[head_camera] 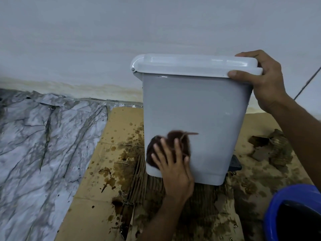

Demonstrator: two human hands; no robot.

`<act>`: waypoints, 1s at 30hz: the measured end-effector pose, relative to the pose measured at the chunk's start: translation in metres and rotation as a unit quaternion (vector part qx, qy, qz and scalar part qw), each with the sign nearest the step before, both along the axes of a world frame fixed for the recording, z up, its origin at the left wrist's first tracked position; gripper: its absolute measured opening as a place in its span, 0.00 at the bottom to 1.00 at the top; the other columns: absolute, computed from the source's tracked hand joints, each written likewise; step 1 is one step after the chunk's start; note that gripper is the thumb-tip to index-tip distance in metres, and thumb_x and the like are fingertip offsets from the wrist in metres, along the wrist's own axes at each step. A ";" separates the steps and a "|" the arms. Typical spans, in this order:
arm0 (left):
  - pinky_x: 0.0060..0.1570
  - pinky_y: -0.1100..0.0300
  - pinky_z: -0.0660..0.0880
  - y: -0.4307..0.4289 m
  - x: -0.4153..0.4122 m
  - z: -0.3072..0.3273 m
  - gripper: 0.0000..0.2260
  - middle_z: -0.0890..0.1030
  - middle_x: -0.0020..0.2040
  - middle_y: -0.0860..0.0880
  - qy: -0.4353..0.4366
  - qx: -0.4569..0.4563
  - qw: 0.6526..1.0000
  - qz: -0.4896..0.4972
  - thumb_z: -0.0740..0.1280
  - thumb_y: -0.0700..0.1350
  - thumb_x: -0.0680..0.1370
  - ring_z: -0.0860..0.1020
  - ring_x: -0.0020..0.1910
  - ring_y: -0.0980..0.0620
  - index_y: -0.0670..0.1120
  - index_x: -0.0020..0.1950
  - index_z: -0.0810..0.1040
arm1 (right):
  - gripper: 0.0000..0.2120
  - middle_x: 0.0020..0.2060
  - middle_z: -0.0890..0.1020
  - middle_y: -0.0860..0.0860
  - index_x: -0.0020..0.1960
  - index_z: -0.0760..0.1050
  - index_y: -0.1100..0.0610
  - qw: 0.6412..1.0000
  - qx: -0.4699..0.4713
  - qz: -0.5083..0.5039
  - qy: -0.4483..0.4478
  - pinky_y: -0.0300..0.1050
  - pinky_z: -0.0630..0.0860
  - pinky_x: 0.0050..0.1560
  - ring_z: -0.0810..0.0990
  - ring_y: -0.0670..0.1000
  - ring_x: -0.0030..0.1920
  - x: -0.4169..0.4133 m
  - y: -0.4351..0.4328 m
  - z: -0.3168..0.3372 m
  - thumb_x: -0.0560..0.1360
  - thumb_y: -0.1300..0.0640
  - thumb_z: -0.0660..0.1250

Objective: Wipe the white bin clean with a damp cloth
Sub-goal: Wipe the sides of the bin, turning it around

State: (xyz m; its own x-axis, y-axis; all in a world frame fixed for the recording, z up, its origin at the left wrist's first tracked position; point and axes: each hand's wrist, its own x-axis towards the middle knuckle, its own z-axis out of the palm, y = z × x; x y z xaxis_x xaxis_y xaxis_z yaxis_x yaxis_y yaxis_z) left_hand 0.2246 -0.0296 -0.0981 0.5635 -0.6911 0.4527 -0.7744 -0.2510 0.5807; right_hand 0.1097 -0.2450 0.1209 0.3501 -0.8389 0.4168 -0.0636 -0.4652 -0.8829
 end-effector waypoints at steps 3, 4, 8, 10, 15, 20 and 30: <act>0.79 0.38 0.40 -0.035 0.021 0.046 0.26 0.45 0.83 0.42 -0.125 -0.020 0.988 -0.086 0.51 0.53 0.86 0.43 0.82 0.37 0.52 0.83 0.50 | 0.22 0.54 0.81 0.45 0.56 0.78 0.52 1.000 0.003 -0.001 0.001 0.37 0.78 0.48 0.80 0.40 0.51 0.001 0.002 0.001 0.64 0.49 0.79; 0.79 0.39 0.40 -0.045 0.031 0.061 0.26 0.46 0.83 0.42 -0.153 -0.027 0.983 -0.096 0.52 0.53 0.85 0.44 0.82 0.39 0.52 0.83 0.51 | 0.23 0.54 0.81 0.44 0.56 0.78 0.52 1.000 0.003 0.000 0.001 0.36 0.78 0.48 0.80 0.40 0.51 0.001 0.002 0.001 0.64 0.48 0.79; 0.79 0.38 0.43 -0.056 0.061 0.073 0.27 0.51 0.83 0.39 -0.143 -0.062 0.987 -0.029 0.55 0.54 0.84 0.45 0.82 0.39 0.47 0.82 0.58 | 0.24 0.55 0.81 0.44 0.56 0.78 0.54 1.000 -0.001 -0.004 0.006 0.37 0.77 0.48 0.80 0.41 0.52 0.001 0.002 0.002 0.63 0.47 0.79; 0.78 0.35 0.46 -0.039 0.054 0.050 0.28 0.50 0.83 0.37 -0.073 -0.063 0.995 0.033 0.56 0.53 0.84 0.46 0.82 0.36 0.46 0.82 0.57 | 0.24 0.55 0.82 0.45 0.56 0.79 0.53 1.000 0.000 -0.008 0.005 0.38 0.78 0.48 0.80 0.42 0.53 0.002 0.002 0.001 0.63 0.47 0.79; 0.77 0.34 0.44 0.018 0.000 -0.024 0.29 0.43 0.83 0.38 -0.050 0.029 0.998 -0.009 0.53 0.53 0.85 0.42 0.81 0.32 0.49 0.84 0.48 | 0.23 0.55 0.82 0.47 0.55 0.79 0.54 1.000 0.002 -0.005 -0.002 0.39 0.77 0.48 0.80 0.43 0.53 0.001 0.002 0.000 0.63 0.48 0.79; 0.79 0.39 0.39 0.022 -0.002 -0.031 0.35 0.43 0.84 0.43 -0.290 0.085 0.931 -0.203 0.64 0.51 0.80 0.42 0.82 0.37 0.52 0.84 0.51 | 0.24 0.55 0.82 0.46 0.55 0.79 0.54 1.000 0.005 -0.008 -0.009 0.38 0.77 0.47 0.80 0.43 0.53 0.000 0.003 -0.001 0.63 0.48 0.79; 0.79 0.36 0.46 -0.074 0.082 0.115 0.25 0.54 0.82 0.39 -0.236 -0.062 0.969 -0.038 0.56 0.54 0.84 0.50 0.81 0.36 0.48 0.81 0.63 | 0.24 0.54 0.83 0.45 0.55 0.80 0.53 1.000 0.009 -0.015 -0.008 0.40 0.79 0.48 0.80 0.44 0.53 0.003 0.002 -0.001 0.62 0.46 0.79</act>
State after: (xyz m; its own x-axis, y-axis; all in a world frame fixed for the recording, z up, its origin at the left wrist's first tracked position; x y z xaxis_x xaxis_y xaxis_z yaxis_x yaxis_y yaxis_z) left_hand 0.3066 -0.1041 0.0172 0.2232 -0.6467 0.7293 -0.9746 -0.1333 0.1801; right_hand 0.1125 -0.2433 0.1202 0.3183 -0.8566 0.4060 -0.0638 -0.4466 -0.8924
